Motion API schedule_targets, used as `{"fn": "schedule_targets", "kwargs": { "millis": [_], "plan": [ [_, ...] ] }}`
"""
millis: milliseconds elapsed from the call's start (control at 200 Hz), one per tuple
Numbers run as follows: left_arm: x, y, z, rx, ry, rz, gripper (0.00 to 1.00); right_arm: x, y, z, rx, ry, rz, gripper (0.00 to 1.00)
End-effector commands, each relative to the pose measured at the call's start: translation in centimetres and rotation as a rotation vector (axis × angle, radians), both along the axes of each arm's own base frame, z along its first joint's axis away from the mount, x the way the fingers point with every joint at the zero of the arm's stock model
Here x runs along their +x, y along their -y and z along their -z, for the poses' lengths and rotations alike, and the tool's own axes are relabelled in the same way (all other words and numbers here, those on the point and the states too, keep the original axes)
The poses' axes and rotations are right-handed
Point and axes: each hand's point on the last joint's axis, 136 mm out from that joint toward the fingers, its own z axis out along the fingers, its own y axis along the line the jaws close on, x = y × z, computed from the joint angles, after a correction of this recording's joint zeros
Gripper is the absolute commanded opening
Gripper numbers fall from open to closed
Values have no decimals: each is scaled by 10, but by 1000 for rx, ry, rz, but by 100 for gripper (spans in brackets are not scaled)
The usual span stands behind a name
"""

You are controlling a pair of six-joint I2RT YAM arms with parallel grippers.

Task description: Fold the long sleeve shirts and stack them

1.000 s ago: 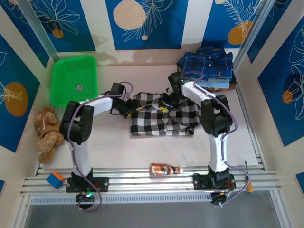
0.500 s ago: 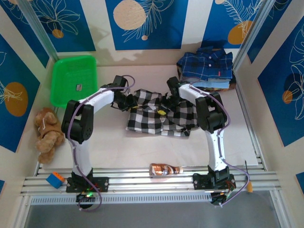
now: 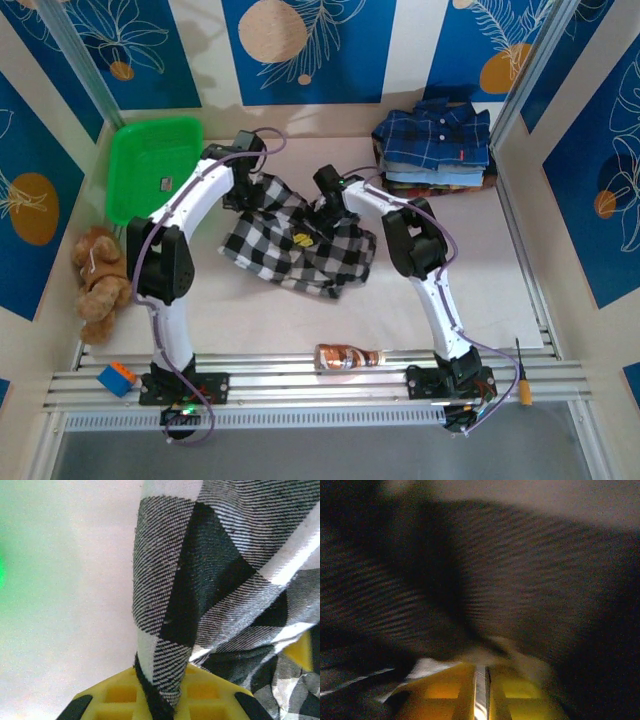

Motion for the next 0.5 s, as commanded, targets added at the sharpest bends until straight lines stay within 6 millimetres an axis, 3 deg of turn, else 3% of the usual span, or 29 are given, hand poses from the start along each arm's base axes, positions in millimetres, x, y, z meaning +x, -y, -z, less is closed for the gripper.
{"fn": "schedule_targets", "kwargs": {
  "millis": [0,125,235,490],
  "plan": [
    [-8,-49,-51,296,73,62,9,7,32,-31,-24,-16,66,21],
    [-5,-61,-59,411,90,92,8,13,67,-62,-38,61,85,30],
    [-3,-55,-61,497,104,142,7,15,99,-74,-59,90,101,35],
    [-22,-1,-45,528,107,254,7,15,155,-75,-83,88,187,39]
  ]
}}
